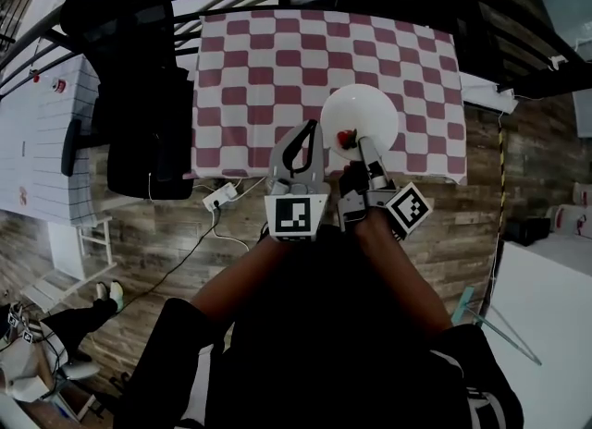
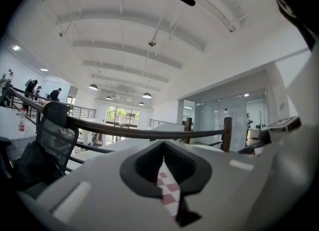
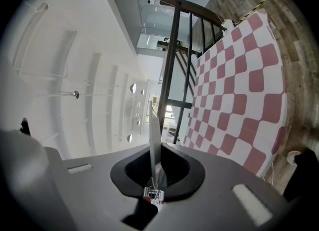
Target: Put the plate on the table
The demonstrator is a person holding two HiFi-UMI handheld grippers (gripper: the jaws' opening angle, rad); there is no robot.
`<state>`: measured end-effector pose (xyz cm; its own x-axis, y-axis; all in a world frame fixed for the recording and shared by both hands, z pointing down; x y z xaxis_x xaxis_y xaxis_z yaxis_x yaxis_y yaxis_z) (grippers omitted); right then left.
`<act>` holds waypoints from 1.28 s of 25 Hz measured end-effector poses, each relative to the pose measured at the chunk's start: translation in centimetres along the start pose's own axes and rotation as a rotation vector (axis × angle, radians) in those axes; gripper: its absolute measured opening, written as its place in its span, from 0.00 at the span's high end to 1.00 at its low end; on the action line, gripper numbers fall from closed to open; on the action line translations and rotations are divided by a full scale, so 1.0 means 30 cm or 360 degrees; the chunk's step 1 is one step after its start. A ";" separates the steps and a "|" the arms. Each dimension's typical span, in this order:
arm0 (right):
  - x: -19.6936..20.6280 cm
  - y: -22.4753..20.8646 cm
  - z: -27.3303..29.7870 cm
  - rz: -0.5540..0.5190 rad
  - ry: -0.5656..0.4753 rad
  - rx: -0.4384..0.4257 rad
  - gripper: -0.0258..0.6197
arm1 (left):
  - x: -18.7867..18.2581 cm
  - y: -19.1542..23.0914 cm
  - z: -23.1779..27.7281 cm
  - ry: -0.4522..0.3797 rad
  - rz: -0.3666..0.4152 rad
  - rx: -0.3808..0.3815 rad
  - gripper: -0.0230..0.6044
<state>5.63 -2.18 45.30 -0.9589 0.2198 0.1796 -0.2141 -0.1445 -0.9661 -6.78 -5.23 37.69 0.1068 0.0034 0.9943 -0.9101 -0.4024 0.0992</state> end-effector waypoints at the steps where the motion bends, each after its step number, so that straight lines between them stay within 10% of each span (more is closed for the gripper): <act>1: 0.007 0.004 0.016 0.0004 -0.0001 0.0001 0.94 | -0.003 0.017 0.011 -0.0005 0.0017 0.0005 0.95; 32: 0.078 -0.130 0.233 0.0067 0.0086 0.0022 0.94 | 0.101 0.221 0.029 0.0147 -0.0019 -0.0144 0.95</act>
<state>2.93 -7.86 50.78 -0.9557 0.2649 0.1285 -0.1769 -0.1678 -0.9698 -12.15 -8.70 41.33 0.0844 0.0937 0.9920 -0.9417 -0.3178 0.1101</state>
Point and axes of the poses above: the fingertips, and each gripper's own axes: z forward along the fingers, y to its left, x out of its underside, the point moved 1 cm from there along -z, backward along the fingers, and after that the axes turned 6 degrees about -y, right-handed, at the moved point
